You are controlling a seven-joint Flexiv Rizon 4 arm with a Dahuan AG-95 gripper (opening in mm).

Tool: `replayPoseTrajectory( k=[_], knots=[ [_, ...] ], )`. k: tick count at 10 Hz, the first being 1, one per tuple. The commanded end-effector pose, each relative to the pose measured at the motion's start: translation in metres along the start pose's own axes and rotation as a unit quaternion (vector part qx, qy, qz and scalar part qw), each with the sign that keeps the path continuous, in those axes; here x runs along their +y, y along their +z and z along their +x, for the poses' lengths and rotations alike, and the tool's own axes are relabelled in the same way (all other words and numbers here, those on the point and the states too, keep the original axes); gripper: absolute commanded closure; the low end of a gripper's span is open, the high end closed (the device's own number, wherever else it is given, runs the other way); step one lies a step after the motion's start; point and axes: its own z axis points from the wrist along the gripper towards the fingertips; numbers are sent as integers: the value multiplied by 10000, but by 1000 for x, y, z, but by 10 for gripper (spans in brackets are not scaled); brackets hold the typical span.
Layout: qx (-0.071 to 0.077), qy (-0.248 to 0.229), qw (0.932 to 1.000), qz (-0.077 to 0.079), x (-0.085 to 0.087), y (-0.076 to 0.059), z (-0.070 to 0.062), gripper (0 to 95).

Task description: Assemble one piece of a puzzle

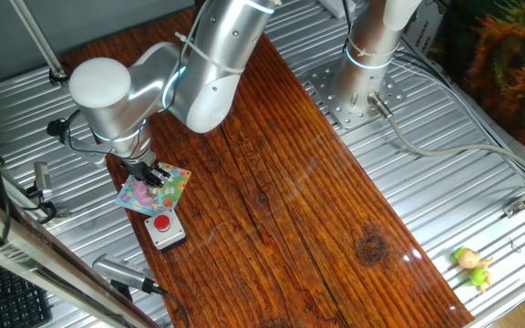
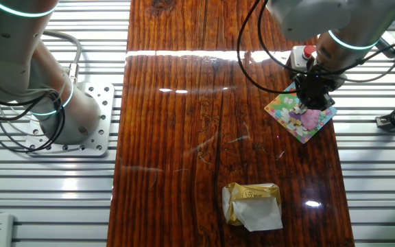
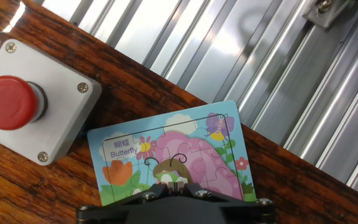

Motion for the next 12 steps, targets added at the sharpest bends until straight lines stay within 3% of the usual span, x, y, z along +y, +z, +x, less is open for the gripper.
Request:
replayPoseTrajectory(
  k=[1, 12],
  knots=[
    [-2, 16, 10000, 0, 0, 0, 0, 950],
    [-20, 4, 10000, -6, 0, 4, 0, 950]
  ],
)
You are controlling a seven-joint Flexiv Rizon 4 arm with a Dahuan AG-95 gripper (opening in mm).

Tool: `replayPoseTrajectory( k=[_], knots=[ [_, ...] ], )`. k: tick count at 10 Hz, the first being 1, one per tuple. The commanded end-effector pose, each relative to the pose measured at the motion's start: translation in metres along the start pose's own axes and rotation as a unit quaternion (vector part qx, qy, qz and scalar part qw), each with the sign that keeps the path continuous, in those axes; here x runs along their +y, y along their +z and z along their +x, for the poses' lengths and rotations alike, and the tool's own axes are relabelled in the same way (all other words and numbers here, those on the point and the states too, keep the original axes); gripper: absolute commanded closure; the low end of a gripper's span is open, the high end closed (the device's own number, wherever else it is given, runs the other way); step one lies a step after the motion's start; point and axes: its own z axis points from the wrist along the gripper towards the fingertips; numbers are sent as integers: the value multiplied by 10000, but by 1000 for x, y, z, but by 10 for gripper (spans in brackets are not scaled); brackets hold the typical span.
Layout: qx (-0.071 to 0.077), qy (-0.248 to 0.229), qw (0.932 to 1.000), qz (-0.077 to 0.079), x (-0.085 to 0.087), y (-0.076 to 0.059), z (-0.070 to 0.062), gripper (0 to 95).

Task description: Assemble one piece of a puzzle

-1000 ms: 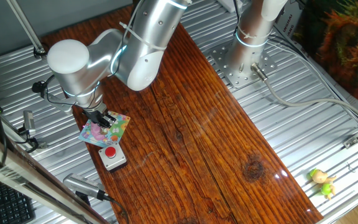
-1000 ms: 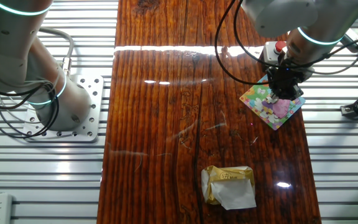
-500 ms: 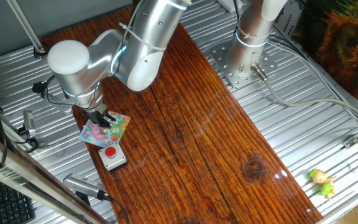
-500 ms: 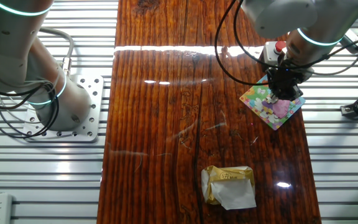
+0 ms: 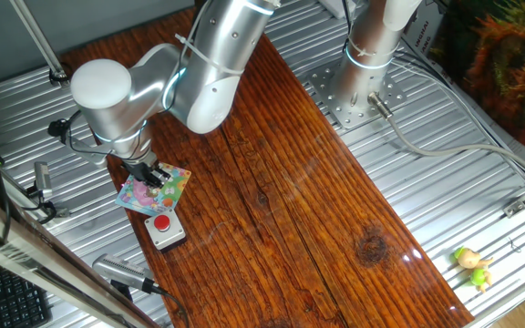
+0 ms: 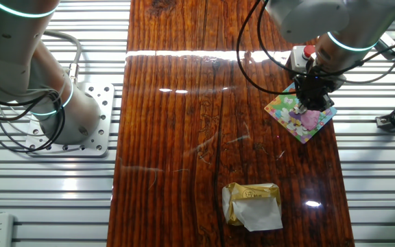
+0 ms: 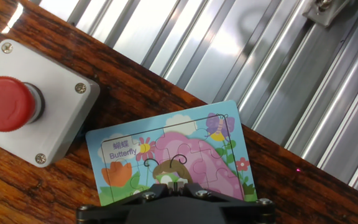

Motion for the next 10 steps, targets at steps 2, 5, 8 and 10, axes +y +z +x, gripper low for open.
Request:
replayPoseTrajectory(
  k=[2, 5, 8, 10],
  knots=[
    [-1, -84, 10000, 3, 0, 0, 0, 950],
    [-22, -60, 10000, 13, 0, 0, 0, 760],
    [-30, -50, 10000, 22, 0, 0, 0, 760],
    [-47, -55, 10000, 35, 0, 0, 0, 760]
  ],
)
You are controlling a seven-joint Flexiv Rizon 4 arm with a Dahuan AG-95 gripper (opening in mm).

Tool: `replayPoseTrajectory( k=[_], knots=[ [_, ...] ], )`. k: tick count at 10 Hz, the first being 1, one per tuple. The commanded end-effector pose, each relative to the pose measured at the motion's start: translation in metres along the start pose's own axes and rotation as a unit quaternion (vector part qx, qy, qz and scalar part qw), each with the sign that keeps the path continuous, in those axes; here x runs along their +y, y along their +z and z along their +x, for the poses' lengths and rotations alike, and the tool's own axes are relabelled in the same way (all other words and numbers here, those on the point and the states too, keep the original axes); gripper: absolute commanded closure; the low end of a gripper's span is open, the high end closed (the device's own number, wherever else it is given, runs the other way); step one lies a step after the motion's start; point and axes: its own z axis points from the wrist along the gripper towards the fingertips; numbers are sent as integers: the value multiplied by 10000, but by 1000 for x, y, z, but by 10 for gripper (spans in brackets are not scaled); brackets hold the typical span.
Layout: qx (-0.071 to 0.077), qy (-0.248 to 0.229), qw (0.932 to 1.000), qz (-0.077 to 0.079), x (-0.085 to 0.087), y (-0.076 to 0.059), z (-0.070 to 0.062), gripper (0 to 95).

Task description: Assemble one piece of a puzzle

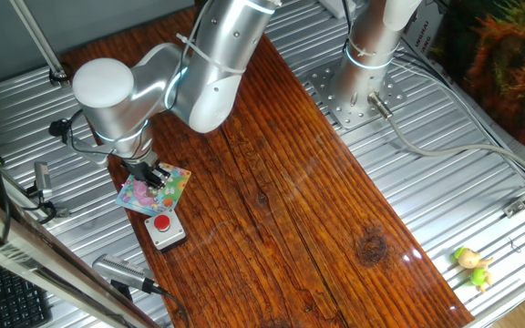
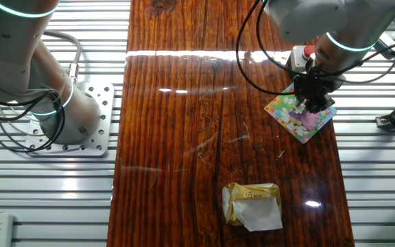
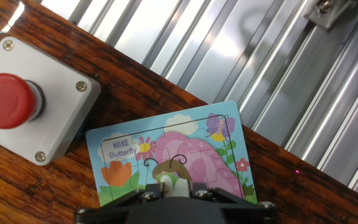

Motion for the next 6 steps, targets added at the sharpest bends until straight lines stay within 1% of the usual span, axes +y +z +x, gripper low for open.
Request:
replayPoseTrajectory(
  k=[1, 2, 6],
  knots=[
    [-25, -17, 10000, 19, 0, 0, 0, 760],
    [-25, -24, 10000, 21, 0, 0, 0, 570],
    [-59, -51, 10000, 41, 0, 0, 0, 570]
  ],
)
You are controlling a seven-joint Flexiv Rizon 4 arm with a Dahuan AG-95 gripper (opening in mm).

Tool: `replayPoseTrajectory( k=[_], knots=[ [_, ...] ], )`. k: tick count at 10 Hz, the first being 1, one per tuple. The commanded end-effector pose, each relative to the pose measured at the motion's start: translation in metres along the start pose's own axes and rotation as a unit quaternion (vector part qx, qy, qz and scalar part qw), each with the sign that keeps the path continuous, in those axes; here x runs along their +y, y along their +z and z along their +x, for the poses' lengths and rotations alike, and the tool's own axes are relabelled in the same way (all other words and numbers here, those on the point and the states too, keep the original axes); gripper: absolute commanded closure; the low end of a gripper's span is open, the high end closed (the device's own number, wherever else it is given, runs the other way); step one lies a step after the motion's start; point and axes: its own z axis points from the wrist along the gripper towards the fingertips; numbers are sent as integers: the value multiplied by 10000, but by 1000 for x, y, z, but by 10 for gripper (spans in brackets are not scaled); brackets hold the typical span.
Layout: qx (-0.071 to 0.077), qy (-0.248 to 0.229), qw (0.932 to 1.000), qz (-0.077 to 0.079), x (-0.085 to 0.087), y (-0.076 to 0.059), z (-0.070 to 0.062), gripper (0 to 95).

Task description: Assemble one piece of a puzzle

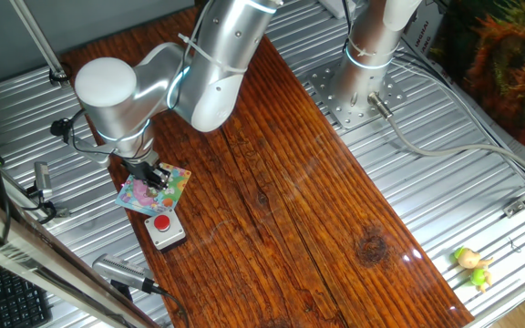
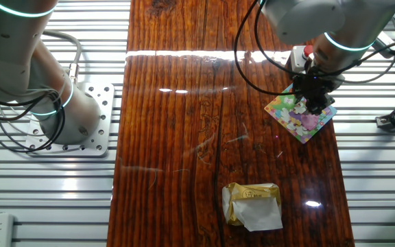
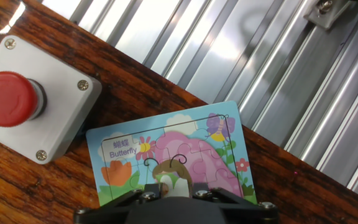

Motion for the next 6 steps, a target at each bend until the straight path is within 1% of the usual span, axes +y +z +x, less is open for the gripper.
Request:
replayPoseTrajectory(
  k=[1, 6],
  knots=[
    [-12, 4, 10000, 6, 0, 0, 0, 570],
    [-5, -77, 10000, 5, 0, 1, 1, 570]
  ],
)
